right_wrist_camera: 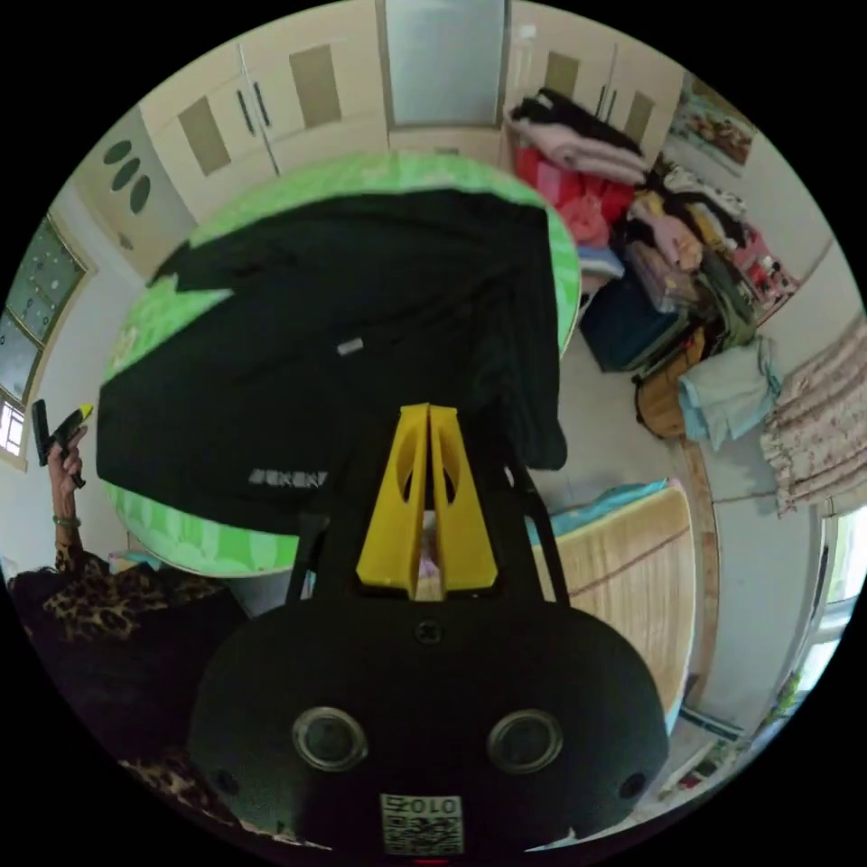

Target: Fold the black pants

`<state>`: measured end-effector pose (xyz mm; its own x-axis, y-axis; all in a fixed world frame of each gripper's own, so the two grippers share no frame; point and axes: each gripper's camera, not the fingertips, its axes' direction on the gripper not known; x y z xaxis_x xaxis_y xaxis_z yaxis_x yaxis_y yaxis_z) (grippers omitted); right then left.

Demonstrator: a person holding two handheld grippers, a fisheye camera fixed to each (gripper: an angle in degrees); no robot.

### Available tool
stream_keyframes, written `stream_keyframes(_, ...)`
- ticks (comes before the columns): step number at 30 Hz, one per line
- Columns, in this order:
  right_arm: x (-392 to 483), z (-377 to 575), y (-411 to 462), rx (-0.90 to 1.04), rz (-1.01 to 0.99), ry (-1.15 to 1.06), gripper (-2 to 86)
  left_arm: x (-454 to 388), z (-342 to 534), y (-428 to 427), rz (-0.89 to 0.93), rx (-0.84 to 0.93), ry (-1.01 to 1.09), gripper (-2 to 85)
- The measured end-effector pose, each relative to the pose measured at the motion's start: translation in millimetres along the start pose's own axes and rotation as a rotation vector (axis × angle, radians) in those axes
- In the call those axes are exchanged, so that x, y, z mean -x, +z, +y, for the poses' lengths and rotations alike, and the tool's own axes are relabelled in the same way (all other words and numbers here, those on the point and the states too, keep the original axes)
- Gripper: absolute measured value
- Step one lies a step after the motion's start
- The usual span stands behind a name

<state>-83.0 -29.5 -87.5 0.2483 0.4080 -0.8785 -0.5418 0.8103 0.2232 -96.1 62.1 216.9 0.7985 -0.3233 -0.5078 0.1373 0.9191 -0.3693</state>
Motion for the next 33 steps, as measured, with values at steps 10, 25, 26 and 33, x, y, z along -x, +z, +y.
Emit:
stream_keyframes(10,258,-154,32,-0.017,-0.58,-0.553,7.1,27,22,-50,-0.061,-0.126,0.013,-0.2)
stream_keyframes(25,688,-330,252,0.113,-0.151,-0.839,5.5,104,163,-178,-0.186,-0.216,-0.193,-0.2)
stream_keyframes(26,703,-334,268,0.117,-0.12,-0.837,6.3,114,174,-182,-0.176,-0.227,-0.229,-0.2)
stream_keyframes(33,756,-348,345,0.124,-0.014,-0.878,5.3,160,217,-192,-0.083,-0.291,-0.363,-0.2)
